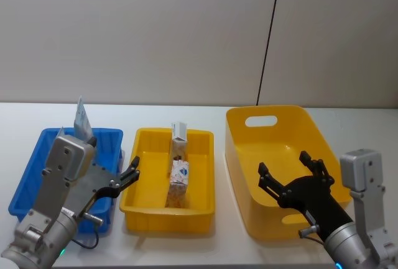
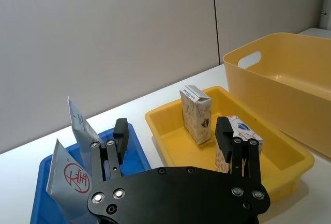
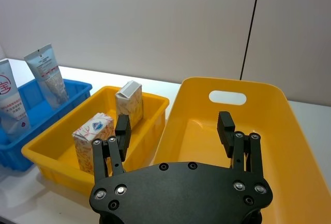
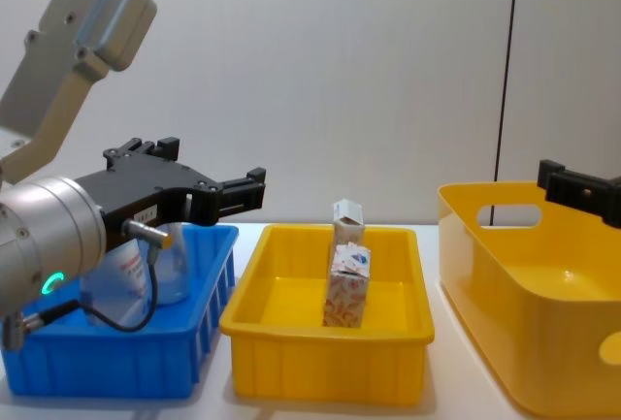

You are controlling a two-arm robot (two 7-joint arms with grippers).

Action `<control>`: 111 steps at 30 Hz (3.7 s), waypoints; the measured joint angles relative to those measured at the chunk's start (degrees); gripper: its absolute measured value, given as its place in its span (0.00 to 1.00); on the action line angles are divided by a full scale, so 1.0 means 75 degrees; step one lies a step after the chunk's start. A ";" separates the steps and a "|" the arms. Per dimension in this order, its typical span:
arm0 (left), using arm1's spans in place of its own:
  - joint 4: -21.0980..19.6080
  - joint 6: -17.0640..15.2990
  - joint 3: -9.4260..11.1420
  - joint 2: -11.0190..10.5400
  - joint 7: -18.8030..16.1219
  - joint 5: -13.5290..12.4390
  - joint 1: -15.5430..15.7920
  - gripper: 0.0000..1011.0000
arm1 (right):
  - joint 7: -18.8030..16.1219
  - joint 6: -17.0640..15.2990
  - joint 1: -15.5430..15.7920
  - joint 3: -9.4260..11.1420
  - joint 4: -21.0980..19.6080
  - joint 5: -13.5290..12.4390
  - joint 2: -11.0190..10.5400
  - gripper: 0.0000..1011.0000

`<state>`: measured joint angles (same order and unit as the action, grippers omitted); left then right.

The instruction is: Bimanual collaborative sorting of washing and personal care products

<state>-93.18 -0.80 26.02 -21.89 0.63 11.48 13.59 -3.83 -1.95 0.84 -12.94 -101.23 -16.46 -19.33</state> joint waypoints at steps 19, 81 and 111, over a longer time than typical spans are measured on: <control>0.0000 0.0000 0.0000 0.0000 0.0000 0.0000 0.0000 0.99 | 0.0000 0.0000 0.0000 0.0000 0.0000 0.0000 0.0000 0.99; 0.0000 0.0000 0.0000 0.0000 0.0000 0.0000 0.0000 0.99 | -0.0636 -0.0835 -0.2039 -0.0860 0.1809 0.0533 0.0709 0.99; 0.0000 0.0000 0.0000 0.0000 0.0000 0.0000 0.0000 0.99 | 0.0787 -0.3552 -0.3032 -0.0875 0.2625 0.0563 0.2686 0.99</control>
<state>-93.18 -0.80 26.02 -21.89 0.63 11.48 13.59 2.07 -28.59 -21.91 -19.50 -81.54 -12.24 0.81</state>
